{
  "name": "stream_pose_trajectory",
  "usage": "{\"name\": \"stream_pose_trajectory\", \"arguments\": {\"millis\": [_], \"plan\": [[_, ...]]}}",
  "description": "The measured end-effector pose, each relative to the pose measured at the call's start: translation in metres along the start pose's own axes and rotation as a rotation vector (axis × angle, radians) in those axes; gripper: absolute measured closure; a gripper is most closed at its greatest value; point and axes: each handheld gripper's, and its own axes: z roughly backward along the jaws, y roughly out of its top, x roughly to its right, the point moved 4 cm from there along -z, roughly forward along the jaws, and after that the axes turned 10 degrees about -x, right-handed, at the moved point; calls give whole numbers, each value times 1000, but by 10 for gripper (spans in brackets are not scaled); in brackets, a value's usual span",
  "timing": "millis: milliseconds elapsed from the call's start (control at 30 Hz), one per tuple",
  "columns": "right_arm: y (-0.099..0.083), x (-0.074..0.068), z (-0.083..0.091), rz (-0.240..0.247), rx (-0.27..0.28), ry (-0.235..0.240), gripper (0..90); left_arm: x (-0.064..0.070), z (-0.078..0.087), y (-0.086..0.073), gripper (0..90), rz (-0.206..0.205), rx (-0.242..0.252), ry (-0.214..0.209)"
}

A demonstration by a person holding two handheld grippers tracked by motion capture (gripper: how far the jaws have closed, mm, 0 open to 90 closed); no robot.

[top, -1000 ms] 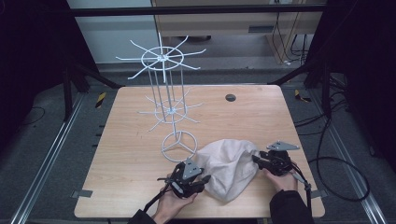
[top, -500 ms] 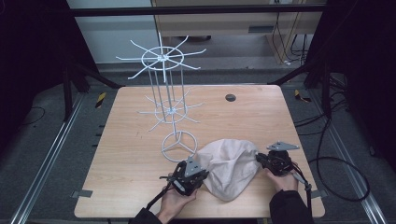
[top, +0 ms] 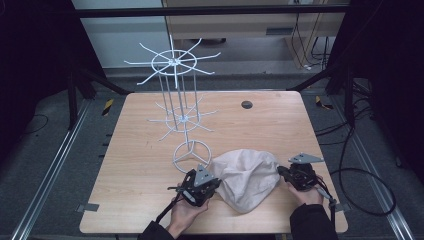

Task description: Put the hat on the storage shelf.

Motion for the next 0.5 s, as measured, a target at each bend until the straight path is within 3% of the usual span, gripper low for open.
{"name": "stream_pose_trajectory", "arguments": {"millis": [133,167,300,500], "plan": [[-10,1,8,-17,-1,-3,879,-4,-7,8,886,2,8,28],[-12,1,9,-23,1,0,880,-7,-11,13,886,-1,7,53],[-16,-1,11,-39,-4,-2,879,-13,-19,25,885,33,30,68],[-24,-8,17,-36,0,9,877,-21,-29,33,885,48,30,79]]}}
